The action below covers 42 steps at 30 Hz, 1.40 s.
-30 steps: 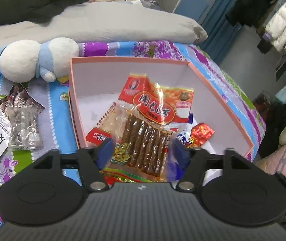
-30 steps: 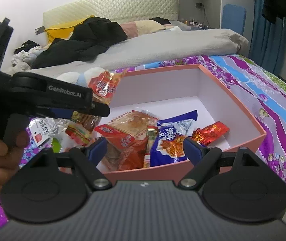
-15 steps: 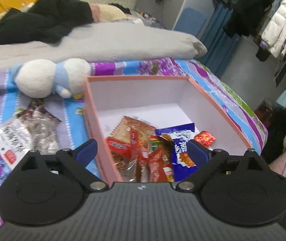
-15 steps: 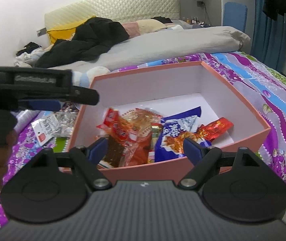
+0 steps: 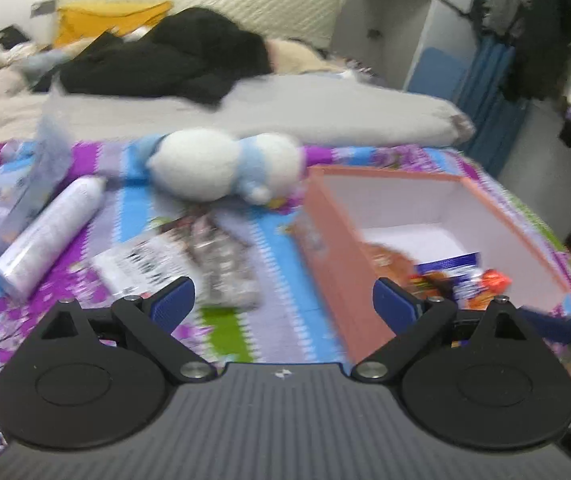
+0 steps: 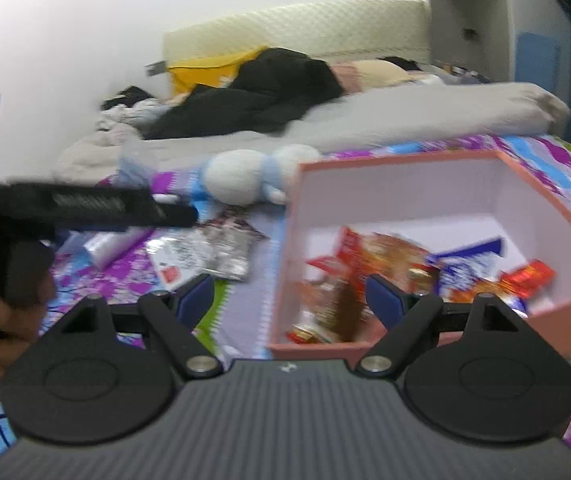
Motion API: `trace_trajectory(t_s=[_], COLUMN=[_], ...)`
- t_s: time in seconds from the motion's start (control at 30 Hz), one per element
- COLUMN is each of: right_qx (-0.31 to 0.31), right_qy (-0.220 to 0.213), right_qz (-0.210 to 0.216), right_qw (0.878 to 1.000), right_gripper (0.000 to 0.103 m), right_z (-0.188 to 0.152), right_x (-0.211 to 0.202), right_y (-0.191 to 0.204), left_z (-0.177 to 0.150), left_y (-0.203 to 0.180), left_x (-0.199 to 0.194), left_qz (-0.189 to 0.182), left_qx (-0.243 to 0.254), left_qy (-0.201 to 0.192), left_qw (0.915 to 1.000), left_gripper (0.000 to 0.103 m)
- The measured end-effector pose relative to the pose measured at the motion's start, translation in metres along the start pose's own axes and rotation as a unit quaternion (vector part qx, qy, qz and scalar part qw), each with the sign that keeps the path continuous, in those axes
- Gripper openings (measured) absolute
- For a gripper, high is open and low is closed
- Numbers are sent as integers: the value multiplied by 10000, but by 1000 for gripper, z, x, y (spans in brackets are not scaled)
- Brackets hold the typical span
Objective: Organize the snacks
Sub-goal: 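Move both open tools from the box to the shrimp bag and clear packet, then grasp the shrimp-flavour bag with the left tool while the right tool grasps the clear packet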
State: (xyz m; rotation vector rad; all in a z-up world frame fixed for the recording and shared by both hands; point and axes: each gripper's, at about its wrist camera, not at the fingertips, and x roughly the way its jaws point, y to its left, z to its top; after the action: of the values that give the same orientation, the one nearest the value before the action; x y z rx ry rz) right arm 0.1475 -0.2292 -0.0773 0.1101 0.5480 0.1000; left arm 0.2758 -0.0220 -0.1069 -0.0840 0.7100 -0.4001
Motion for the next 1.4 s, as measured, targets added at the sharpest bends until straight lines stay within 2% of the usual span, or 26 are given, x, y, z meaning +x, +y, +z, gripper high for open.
trace_trajectory(t_s=[0.17, 0.3, 0.37, 0.47, 0.6, 0.8, 0.93, 1.13, 1.3, 1.4], right_qx=[60, 293, 496, 1008, 1328, 1306, 1356, 1283, 1351, 1290], right_qy=[-6, 60, 206, 427, 679, 1117, 1380, 1649, 1828, 1765], right_qz=[294, 489, 578, 777, 707, 384, 261, 155, 80, 79], right_qw=[9996, 9984, 9969, 9910, 9863, 9844, 9808, 9778, 9738, 9758], right_gripper=[81, 81, 77, 77, 77, 77, 77, 76, 76, 77], right_z=[12, 25, 31, 41, 48, 46, 41, 32, 23, 23], right_x=[31, 65, 84, 110, 151, 214, 245, 275, 294, 297], right_y=[29, 47, 51, 48, 44, 41, 33, 33, 27, 27], left_z=[-8, -7, -4, 0, 7, 18, 25, 32, 36, 38], left_y=[52, 75, 82, 91, 100, 109, 116, 114, 116, 119], left_x=[26, 49, 63, 83, 110, 150, 169, 197, 212, 218], left_qz=[335, 487, 527, 634, 573, 413, 97, -157, -454, -612], left_qx=[166, 518, 780, 1196, 1713, 2428, 2716, 3068, 3022, 2841], left_qy=[255, 387, 470, 517, 613, 727, 740, 818, 880, 976], left_qw=[9990, 9967, 9944, 9894, 9816, 9665, 9595, 9481, 9481, 9519], left_gripper=[97, 98, 98, 98, 98, 98, 98, 98, 98, 98])
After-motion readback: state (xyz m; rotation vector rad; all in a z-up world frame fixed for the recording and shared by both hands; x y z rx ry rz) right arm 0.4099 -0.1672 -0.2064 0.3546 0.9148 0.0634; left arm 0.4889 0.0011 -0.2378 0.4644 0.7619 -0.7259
